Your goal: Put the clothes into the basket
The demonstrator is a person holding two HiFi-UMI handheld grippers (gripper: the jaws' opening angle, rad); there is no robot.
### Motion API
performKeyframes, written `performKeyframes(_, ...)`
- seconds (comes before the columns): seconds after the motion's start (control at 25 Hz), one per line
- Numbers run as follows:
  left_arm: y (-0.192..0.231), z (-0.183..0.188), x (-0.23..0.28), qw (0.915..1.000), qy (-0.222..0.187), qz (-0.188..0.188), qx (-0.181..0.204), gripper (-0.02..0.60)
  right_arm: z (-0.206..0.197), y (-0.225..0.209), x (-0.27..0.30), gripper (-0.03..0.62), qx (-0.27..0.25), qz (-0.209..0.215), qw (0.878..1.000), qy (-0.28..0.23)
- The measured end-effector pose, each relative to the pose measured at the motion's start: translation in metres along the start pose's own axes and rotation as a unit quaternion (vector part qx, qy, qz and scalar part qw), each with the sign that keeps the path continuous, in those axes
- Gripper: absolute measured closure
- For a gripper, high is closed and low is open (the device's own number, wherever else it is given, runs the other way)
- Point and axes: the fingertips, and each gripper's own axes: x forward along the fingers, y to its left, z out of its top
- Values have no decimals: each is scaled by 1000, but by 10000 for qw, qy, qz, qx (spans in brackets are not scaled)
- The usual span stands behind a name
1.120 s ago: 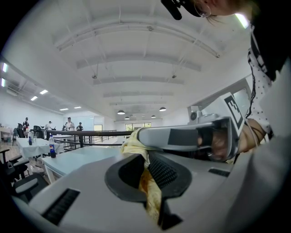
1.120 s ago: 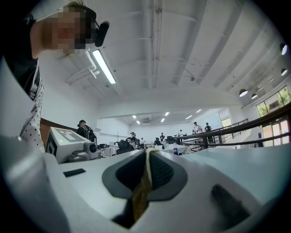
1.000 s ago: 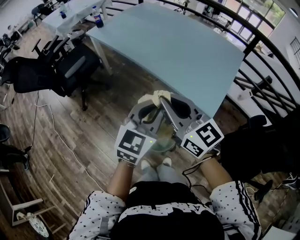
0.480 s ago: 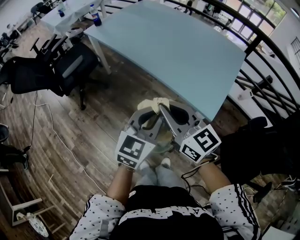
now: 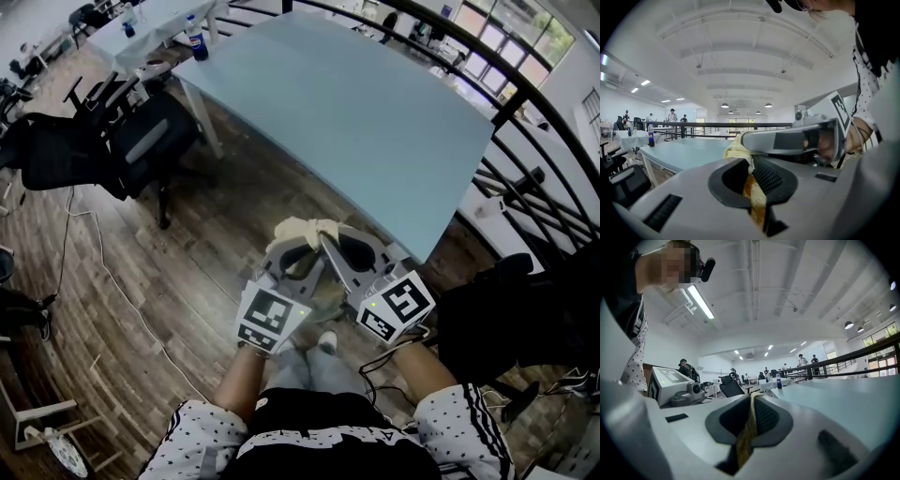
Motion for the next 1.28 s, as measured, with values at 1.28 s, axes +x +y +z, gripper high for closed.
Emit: performKeyframes(1.28,2,-59,27,9990,424,-97,-110,545,-62,-23,5,559,295,22,9987,414)
